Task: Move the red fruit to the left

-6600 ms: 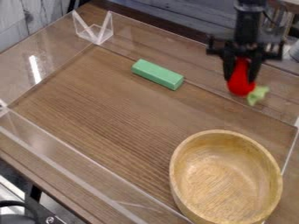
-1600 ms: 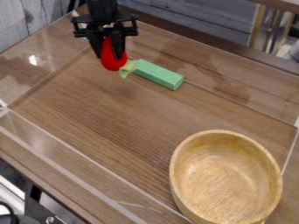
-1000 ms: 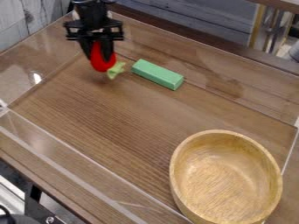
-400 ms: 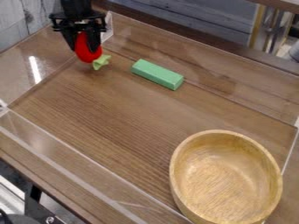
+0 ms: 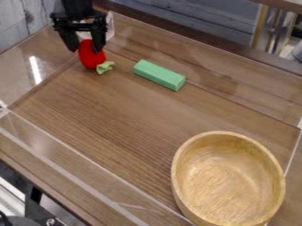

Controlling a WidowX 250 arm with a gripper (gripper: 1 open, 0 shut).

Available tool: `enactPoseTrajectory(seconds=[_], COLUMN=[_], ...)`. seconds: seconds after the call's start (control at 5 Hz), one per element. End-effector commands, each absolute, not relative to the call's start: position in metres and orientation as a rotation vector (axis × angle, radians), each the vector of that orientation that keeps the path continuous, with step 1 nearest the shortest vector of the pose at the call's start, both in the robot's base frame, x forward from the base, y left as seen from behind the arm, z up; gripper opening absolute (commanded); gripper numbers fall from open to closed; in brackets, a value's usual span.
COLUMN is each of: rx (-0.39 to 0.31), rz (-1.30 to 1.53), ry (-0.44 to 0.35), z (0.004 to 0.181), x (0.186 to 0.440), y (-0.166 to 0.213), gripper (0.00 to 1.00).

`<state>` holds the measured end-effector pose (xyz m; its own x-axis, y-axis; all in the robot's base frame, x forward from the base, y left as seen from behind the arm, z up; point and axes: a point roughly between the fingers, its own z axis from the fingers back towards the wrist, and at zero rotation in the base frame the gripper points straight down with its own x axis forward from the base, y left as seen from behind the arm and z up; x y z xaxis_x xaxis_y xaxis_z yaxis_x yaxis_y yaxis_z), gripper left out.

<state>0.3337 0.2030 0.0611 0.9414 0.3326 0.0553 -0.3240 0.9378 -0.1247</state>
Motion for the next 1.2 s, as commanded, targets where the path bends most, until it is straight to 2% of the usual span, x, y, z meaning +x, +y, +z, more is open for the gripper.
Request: enactPoseTrajectory(seconds=[0.0, 0.4, 0.6, 1.0], rx=[-0.079, -0.082, -0.074, -0.065], rz=[0.328, 0.212, 0.214, 0.273], ry=[-0.146, -0.135, -0.124, -0.166], z=[0.093, 0.111, 0.103, 0.136], x=[0.337, 0.343, 0.34, 0.351], y=[0.21, 0.215, 0.214, 0.157], gripper=[1.0, 1.0, 1.0, 1.0])
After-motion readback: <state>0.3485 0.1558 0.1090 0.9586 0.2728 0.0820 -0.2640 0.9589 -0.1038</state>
